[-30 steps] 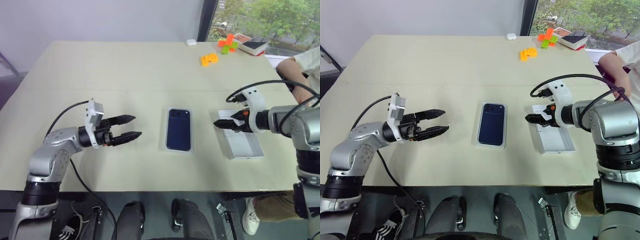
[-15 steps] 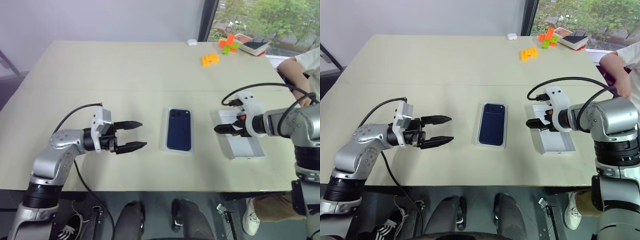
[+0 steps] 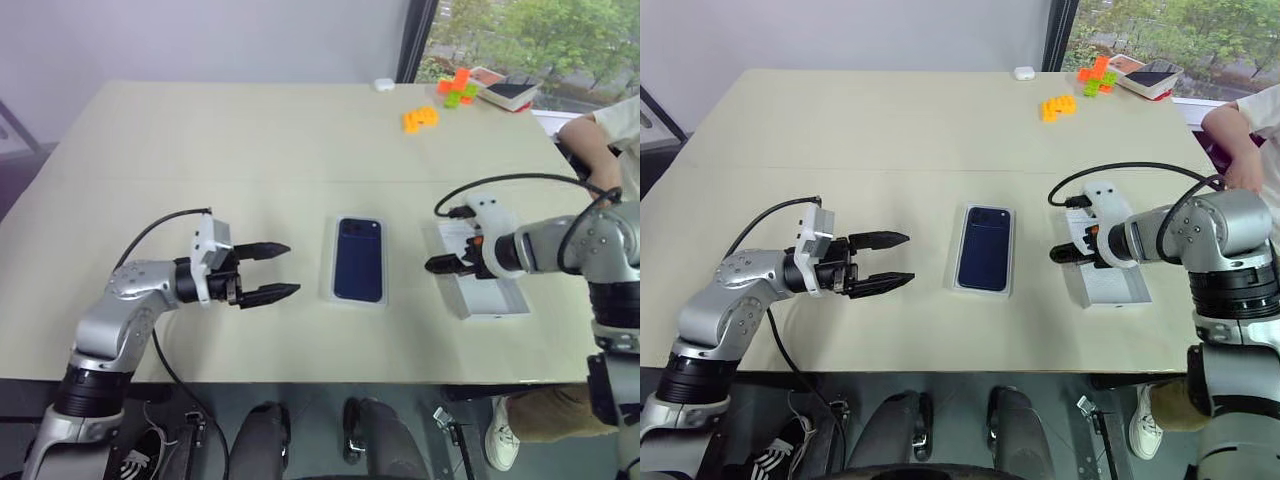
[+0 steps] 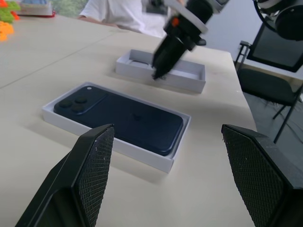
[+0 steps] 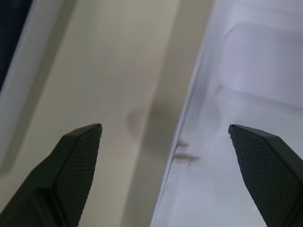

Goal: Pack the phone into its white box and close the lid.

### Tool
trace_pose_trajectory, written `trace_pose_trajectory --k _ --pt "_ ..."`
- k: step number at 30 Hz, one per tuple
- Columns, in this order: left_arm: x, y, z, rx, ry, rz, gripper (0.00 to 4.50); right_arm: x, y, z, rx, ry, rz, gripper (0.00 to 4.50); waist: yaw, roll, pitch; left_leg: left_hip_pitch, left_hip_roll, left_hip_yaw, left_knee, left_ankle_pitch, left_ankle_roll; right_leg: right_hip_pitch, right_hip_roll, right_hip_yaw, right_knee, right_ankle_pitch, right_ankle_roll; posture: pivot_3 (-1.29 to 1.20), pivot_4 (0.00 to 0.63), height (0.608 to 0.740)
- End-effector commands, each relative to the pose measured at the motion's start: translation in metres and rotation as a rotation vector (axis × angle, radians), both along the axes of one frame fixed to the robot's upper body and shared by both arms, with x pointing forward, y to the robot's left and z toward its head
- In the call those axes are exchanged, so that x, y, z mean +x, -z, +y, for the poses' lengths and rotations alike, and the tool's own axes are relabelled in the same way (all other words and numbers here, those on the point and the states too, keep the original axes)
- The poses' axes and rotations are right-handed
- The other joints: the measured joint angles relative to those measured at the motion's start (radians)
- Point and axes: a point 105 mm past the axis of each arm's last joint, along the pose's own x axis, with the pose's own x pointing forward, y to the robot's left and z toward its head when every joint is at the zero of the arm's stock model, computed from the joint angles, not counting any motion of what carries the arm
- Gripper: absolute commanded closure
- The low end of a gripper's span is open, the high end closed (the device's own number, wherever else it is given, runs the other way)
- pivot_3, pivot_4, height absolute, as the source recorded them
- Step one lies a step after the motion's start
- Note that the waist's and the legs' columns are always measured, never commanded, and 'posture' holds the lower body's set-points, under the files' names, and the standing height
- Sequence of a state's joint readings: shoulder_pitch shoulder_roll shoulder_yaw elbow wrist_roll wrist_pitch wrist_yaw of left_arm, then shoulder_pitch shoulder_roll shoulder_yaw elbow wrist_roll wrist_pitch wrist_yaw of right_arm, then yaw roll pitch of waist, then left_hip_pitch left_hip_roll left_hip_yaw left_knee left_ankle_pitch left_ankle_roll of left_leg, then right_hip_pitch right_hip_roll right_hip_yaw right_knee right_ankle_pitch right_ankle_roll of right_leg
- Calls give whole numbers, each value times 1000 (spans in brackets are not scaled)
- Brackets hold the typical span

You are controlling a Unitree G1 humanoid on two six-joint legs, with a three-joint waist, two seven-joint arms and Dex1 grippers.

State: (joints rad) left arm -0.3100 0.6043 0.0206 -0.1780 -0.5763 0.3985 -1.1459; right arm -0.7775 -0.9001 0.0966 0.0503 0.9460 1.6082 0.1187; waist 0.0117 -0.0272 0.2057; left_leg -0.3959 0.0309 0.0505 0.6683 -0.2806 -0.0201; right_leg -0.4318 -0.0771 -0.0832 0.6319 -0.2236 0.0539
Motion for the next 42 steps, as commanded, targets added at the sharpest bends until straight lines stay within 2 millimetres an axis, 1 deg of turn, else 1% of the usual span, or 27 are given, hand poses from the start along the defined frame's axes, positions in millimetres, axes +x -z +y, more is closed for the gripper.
trace_pose_trajectory --k 1,5,13,16,20,24,27,31,33,34,35,40,42 --pt "-4 -7 -4 -9 7 -52 714 -1 -15 -3 -32 -9 -12 0 0 0 0 0 0 0 0 0 0 0 0 0 0 0 0 0 150 740" --pt "-7 -5 -4 -9 7 -49 714 1 -18 -4 -47 8 -3 0 -6 0 0 -1 0 0 0 0 0 -1 0 0 0 0 0 0 150 740" --pt "-8 -3 -5 -9 1 -55 714 6 -23 8 -40 6 -18 0 -1 0 0 -4 1 0 0 0 0 -3 1 0 0 0 0 0 150 740" --pt "-9 -2 -6 -10 -1 -55 714 6 -20 9 -37 19 -15 0 0 0 0 -5 1 0 1 0 0 -4 1 0 -1 0 0 0 150 740" --pt "-9 -2 -6 -13 -5 -54 714 5 -13 10 -41 41 -4 0 1 0 0 -12 0 1 2 0 0 -10 1 0 1 0 0 0 150 740" --pt "-8 -1 -7 -8 -9 -56 714 3 -7 13 -29 49 8 0 1 0 0 -12 0 1 2 0 0 -10 1 -1 0 0 0 0 150 740" --pt "-7 -2 -7 -9 -11 -56 659 2 -5 15 -25 52 12 754 0 0 0 -12 0 1 3 0 0 -10 1 -1 1 0 0 0 150 740" --pt "-7 -2 -7 -11 -13 -56 659 2 -2 14 -29 65 15 2733 -1 0 0 -12 1 1 5 0 1 -10 1 -1 1 0 0 0 150 740" --pt "-7 -2 -7 -12 -13 -56 659 1 -1 14 -33 66 15 3808 -1 0 0 -13 1 1 8 -1 2 -10 2 -1 2 0 0 0 150 740" --pt "-7 -2 -7 -11 -14 -56 659 1 -1 14 -39 65 13 4216 -1 0 0 -13 1 1 10 -2 3 -10 2 -1 3 0 0 0 150 740" --pt "-7 -2 -7 -10 -14 -56 659 1 -1 14 -44 67 12 4449 -1 0 0 -14 1 1 11 -2 4 -10 2 -1 3 0 0 0 150 740" --pt "-6 -1 -5 -7 -23 -58 659 1 1 13 -53 73 13 4449 0 0 0 -14 1 0 15 -3 5 -9 1 1 3 1 -1 0 150 740" --pt "-6 -2 -4 -7 -31 -59 659 11 -9 18 8 107 -40 4449 -2 0 0 -14 1 0 15 -3 6 -9 1 1 3 1 -1 0 150 740"
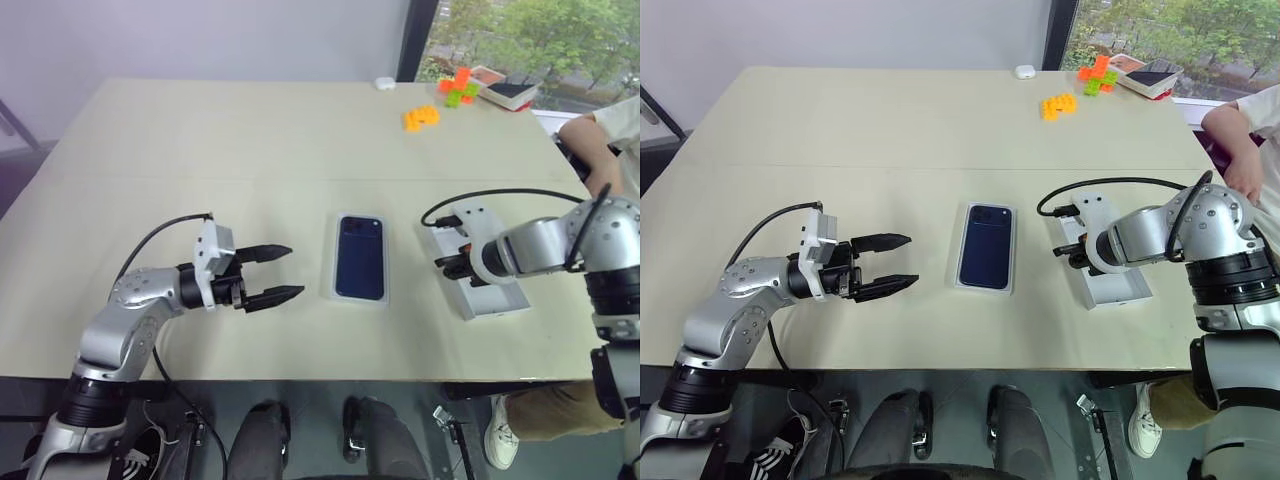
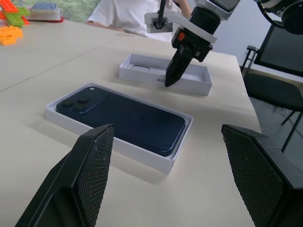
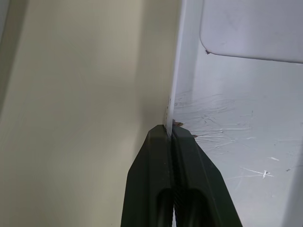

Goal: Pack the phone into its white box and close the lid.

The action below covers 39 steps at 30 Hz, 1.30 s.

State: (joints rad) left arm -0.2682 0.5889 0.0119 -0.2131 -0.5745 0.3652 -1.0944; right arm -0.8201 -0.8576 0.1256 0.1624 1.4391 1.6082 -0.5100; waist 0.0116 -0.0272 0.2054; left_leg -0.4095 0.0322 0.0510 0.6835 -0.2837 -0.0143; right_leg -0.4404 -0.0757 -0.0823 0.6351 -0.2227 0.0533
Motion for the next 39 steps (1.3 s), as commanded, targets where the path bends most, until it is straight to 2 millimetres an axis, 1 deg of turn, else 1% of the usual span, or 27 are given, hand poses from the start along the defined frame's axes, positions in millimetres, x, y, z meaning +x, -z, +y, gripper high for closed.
trace_pose_trajectory --k 1,2,5,8,11,14,15,16,17,18,19,20,22,23,25,28,30,32,36,39 --pt "-2 -5 0 10 -4 -40 659 12 -18 9 92 32 -95 4449 -3 0 0 0 0 0 0 0 0 0 0 0 0 0 0 0 150 740" --pt "-2 -5 0 10 -7 -41 659 21 -28 17 176 46 -162 4449 -4 0 0 0 0 0 0 0 0 0 0 0 0 1 0 0 150 740" --pt "0 -5 2 10 -17 -40 659 34 -54 34 341 45 -317 4449 -3 0 0 0 0 0 0 0 0 -1 2 0 1 1 0 0 150 740" --pt "4 -6 5 11 -29 -40 659 35 -66 49 403 -17 -373 4449 -1 0 0 0 1 0 0 0 0 -1 3 0 0 1 0 0 150 740" --pt "6 -7 5 8 -36 -42 659 43 -84 55 391 -36 -500 4449 0 0 0 0 1 -1 0 0 0 -1 3 0 0 1 0 0 150 740" --pt "9 -8 6 2 -47 -41 659 44 -102 72 541 -93 -534 4449 -1 1 0 0 1 0 0 0 1 -1 3 1 0 1 0 0 150 740" --pt "10 -8 7 1 -52 -42 659 42 -114 84 650 -135 -550 4449 -2 1 0 0 1 0 0 0 0 -1 3 1 0 1 0 0 150 740" --pt "10 -8 7 1 -55 -43 659 41 -123 91 719 -162 -562 4449 -3 1 0 0 1 0 0 0 1 -1 3 1 0 1 0 0 150 740" --pt "12 -9 8 -4 -63 -42 659 40 -143 102 923 -166 -576 4449 -6 1 0 0 1 0 0 0 1 -1 3 1 0 1 0 0 150 740" --pt "14 -11 9 -12 -73 -44 659 37 -157 109 1056 -188 -580 4449 -7 1 0 0 2 0 0 0 1 -1 4 1 1 1 0 0 150 740" --pt "15 -13 10 -20 -83 -47 659 34 -167 113 1160 -200 -573 4449 -7 1 0 0 2 0 0 0 0 -1 4 1 1 1 0 0 150 740" --pt "17 -17 12 -36 -96 -45 659 32 -172 115 1250 -193 -559 4449 -7 1 0 0 2 0 0 0 0 -1 4 1 2 1 0 0 150 740" --pt "21 -23 15 -65 -120 -40 659 33 -173 117 1323 -163 -545 4449 0 1 0 0 4 0 0 0 0 -2 4 0 3 1 0 0 150 740" --pt "23 -26 18 -78 -135 -41 659 31 -173 121 1413 -160 -503 4449 1 1 0 0 4 0 0 0 0 -2 4 -1 3 1 0 0 150 740" --pt "25 -30 22 -89 -154 -46 659 27 -170 126 1508 -162 -452 4449 0 1 0 0 3 0 0 0 0 -1 3 -1 4 1 0 0 150 740" --pt "28 -34 31 -95 -205 -54 659 12 -150 147 1602 -220 -354 4449 -3 1 0 0 2 0 0 0 0 -1 1 0 4 1 0 0 150 740" --pt "28 -37 35 -103 -224 -51 659 5 -143 155 1662 -242 -301 4449 -5 1 0 0 2 0 0 0 1 -2 1 0 4 1 0 0 150 740" --pt "28 -39 39 -100 -244 -52 659 2 -136 160 1682 -252 -262 4449 -8 2 0 0 2 -1 0 0 1 -2 1 0 6 1 0 0 150 740" --pt "28 -44 49 -115 -286 -51 659 2 -117 171 1690 -223 -202 4449 -12 2 0 2 2 -1 0 0 1 -3 0 0 9 1 0 0 150 740" --pt "28 -47 56 -115 -310 -56 659 -6 -105 184 1693 -243 -154 4449 -20 2 0 2 2 -2 0 0 0 -3 1 0 10 1 0 0 150 740"
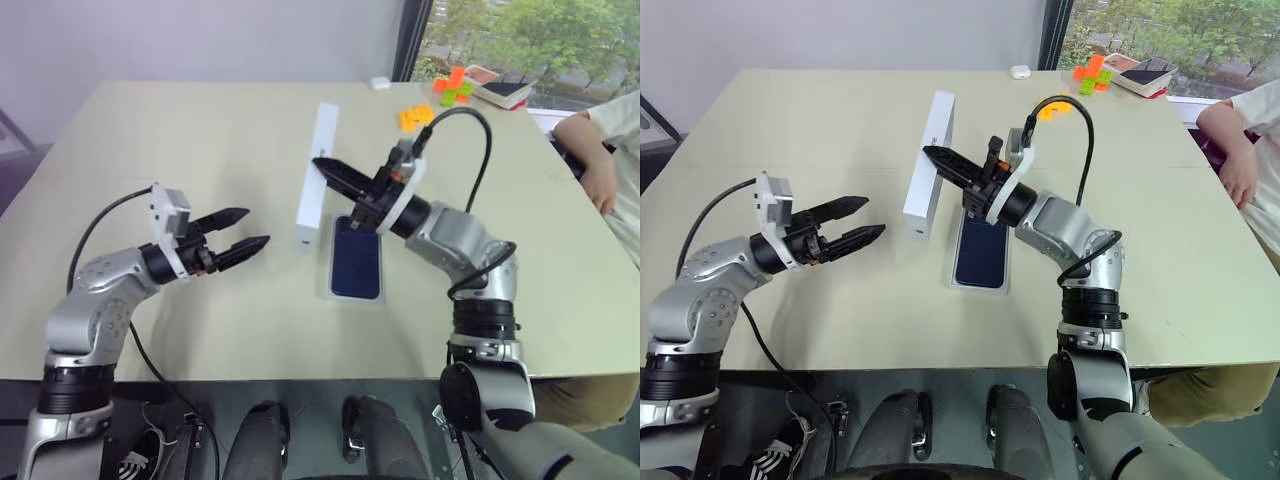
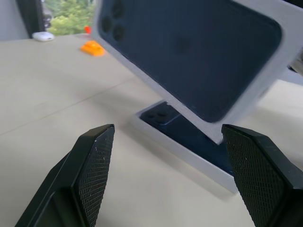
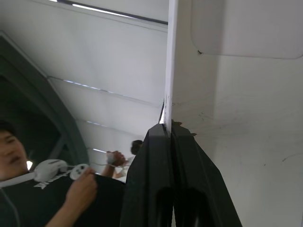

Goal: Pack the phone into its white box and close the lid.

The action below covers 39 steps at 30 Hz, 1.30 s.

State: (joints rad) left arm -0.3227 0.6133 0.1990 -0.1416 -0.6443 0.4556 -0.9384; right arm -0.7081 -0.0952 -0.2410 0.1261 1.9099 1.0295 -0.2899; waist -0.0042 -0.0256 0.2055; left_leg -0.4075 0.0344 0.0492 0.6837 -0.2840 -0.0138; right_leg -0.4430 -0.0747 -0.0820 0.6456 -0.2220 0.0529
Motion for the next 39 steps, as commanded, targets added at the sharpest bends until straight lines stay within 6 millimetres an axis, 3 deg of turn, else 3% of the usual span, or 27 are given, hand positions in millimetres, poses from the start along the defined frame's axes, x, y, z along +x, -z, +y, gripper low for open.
trace_pose_trajectory --k 1,6,10,18,21,26,27,39 --pt "-5 -17 9 0 -16 -49 659 -13 3 14 12 -50 -34 4449 -7 0 0 0 0 0 0 0 0 0 0 0 0 0 0 0 150 740" --pt "-5 -16 15 8 -33 -39 659 -9 29 22 -59 -20 -3 4449 -9 0 0 0 0 1 0 0 0 0 0 1 0 0 0 0 150 740" --pt "-3 -3 8 22 -38 -15 659 -2 44 24 -127 29 1 4449 -9 0 0 0 0 0 0 0 0 0 0 1 0 0 0 0 150 740" --pt "2 15 -10 -39 -32 45 659 -9 52 17 -144 16 7 4449 -7 0 0 0 -1 0 0 0 0 0 -1 0 0 0 0 0 150 740" --pt "6 20 -19 -74 -19 74 1484 -9 52 12 -147 19 16 4500 -8 0 0 0 -1 1 0 0 0 0 -1 1 0 0 0 0 150 740" --pt "18 24 -24 -75 -48 64 4114 -7 58 4 -148 32 42 4500 -9 0 0 0 -1 0 0 0 0 0 -1 0 0 0 0 0 150 740" --pt "18 25 -25 -78 -45 75 4448 -7 59 3 -150 34 43 4500 -10 0 0 0 -1 0 0 0 0 0 -1 0 0 0 0 0 150 740" --pt "27 48 -55 -86 7 167 4448 -6 66 -4 -178 30 67 4500 -7 0 0 0 -2 1 0 0 0 0 -2 0 0 0 0 0 150 740"
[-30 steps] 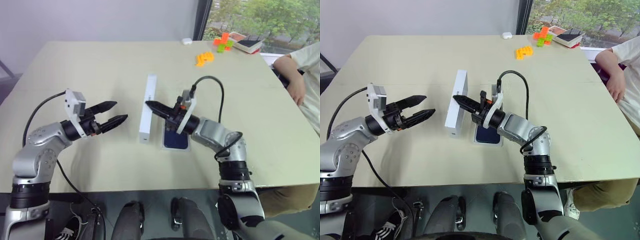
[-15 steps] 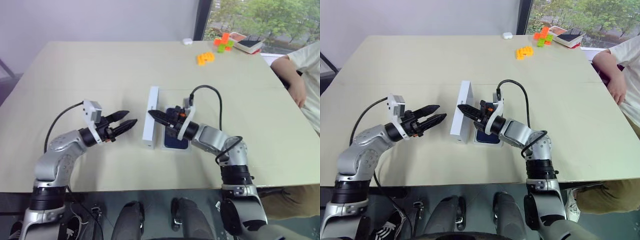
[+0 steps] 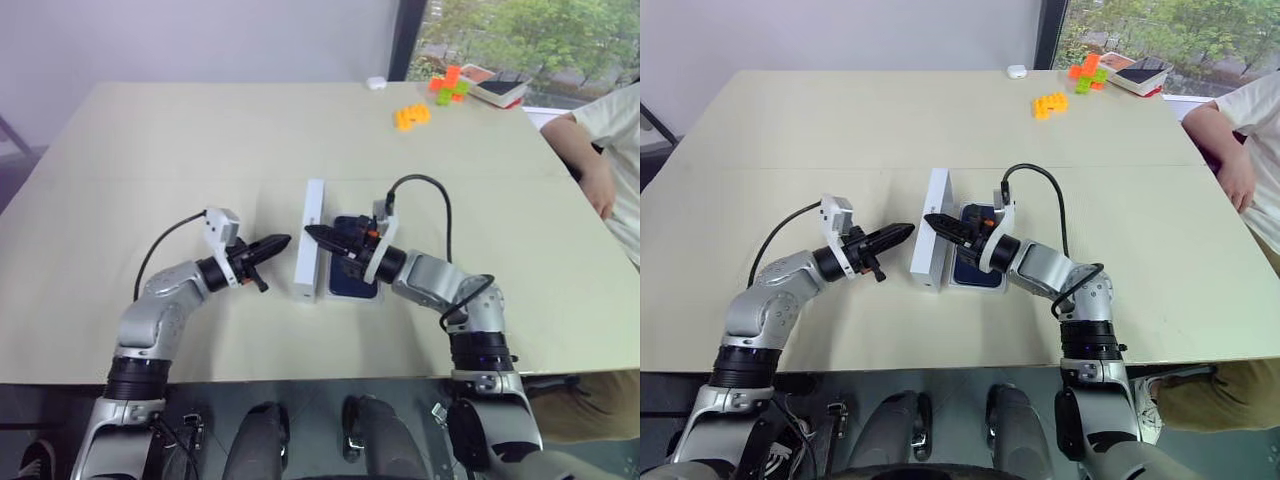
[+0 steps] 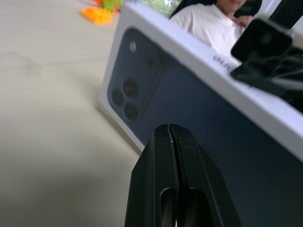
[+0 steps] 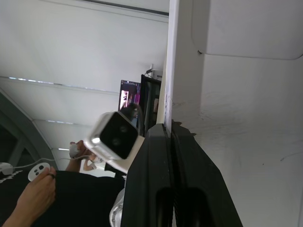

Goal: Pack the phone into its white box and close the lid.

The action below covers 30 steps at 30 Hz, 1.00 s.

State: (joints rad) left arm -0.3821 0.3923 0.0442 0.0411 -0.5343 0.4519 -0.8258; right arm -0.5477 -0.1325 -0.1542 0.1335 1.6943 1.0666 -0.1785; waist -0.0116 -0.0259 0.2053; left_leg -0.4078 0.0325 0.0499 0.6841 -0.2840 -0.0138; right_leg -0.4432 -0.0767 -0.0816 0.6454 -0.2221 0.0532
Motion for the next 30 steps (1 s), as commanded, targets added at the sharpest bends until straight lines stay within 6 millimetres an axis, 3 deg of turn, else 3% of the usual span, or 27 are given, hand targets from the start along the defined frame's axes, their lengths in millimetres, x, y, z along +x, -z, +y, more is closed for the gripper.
trace_pose_trajectory --k 1,6,7,10,16,23,26,30 --pt "0 -7 -9 -4 34 -27 4448 0 -9 -5 9 5 -40 4500 0 0 0 0 0 0 0 0 0 0 0 0 0 0 0 0 150 740" --pt "1 -3 -17 -1 48 -29 4448 0 -8 -6 0 5 -49 4500 0 0 0 0 0 0 0 0 0 0 0 0 0 0 0 0 150 740" --pt "1 -2 -18 1 53 -30 4490 0 -7 -6 -2 8 -50 4213 0 0 0 0 0 0 0 0 0 0 0 0 0 0 0 0 150 740" --pt "1 -2 -23 3 62 -38 4500 1 -8 -9 -12 18 -62 3077 0 0 0 0 0 0 0 0 0 0 0 0 0 0 0 0 150 740" --pt "6 -5 -31 -2 75 -52 4500 10 -19 -33 -108 51 -149 28 3 0 0 0 -1 0 0 0 0 0 0 0 0 0 0 0 150 740" --pt "13 -13 -46 -23 120 -70 4500 22 -60 -90 -293 117 -380 28 2 0 0 -1 -1 1 0 0 0 0 -1 0 -1 0 1 0 150 740" --pt "15 -13 -56 -26 148 -69 4500 24 -58 -106 -471 114 -494 28 3 0 0 -1 -2 1 -1 -1 1 0 0 -1 -2 -1 1 0 150 740" --pt "17 -8 -69 -19 184 -60 4500 29 -55 -115 -532 116 -541 28 2 0 0 -1 -2 1 0 -1 1 0 1 -1 -2 -1 1 0 150 740"
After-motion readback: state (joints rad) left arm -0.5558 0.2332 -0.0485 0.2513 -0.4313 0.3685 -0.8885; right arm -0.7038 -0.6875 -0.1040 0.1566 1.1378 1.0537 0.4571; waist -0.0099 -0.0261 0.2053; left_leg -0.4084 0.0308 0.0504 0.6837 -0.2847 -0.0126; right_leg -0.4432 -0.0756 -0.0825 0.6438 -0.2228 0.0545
